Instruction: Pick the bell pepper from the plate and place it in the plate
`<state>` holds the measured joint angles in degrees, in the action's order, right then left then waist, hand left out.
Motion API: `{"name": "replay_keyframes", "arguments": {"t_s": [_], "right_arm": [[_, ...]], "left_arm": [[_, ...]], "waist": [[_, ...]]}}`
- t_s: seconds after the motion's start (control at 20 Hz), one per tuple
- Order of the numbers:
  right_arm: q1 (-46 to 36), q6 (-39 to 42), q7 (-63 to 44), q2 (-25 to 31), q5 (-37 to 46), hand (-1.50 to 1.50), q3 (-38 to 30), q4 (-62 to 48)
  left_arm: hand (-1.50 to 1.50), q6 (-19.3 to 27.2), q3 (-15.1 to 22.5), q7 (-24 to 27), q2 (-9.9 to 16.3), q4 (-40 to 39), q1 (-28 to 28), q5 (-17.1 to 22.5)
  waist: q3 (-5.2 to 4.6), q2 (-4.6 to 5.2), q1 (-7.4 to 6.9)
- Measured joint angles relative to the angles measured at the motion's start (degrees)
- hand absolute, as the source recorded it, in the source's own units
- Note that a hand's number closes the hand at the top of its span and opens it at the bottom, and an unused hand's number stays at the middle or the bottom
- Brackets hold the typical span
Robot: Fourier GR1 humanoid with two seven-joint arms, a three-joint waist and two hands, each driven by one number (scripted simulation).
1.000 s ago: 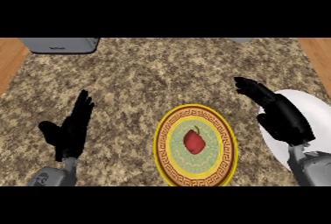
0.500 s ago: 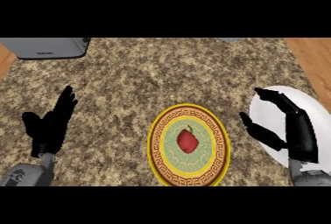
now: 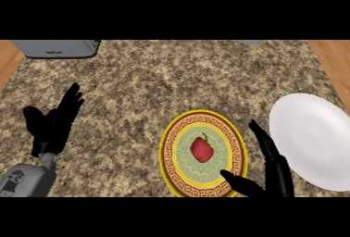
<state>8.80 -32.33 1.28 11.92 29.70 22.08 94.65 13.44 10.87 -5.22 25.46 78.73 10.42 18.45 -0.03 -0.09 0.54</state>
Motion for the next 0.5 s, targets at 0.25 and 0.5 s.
{"name": "replay_keyframes", "arguments": {"t_s": [0.25, 0.5], "right_arm": [[2.5, 3.2, -11.5, 0.5, 10.4, -1.50, 3.8, 6.2], [-0.4, 10.2, -22.7, -2.1, 17.4, -1.50, 6.6, 7.3]], "left_arm": [[0.00, -0.9, -0.7, -0.8, -0.9, -0.4, 0.2, -1.3], [0.00, -1.4, -1.1, -1.2, -2.1, -0.2, 0.6, -2.5]], "waist": [[-0.01, 0.01, -0.16], [-0.02, 0.05, -0.43]]}}
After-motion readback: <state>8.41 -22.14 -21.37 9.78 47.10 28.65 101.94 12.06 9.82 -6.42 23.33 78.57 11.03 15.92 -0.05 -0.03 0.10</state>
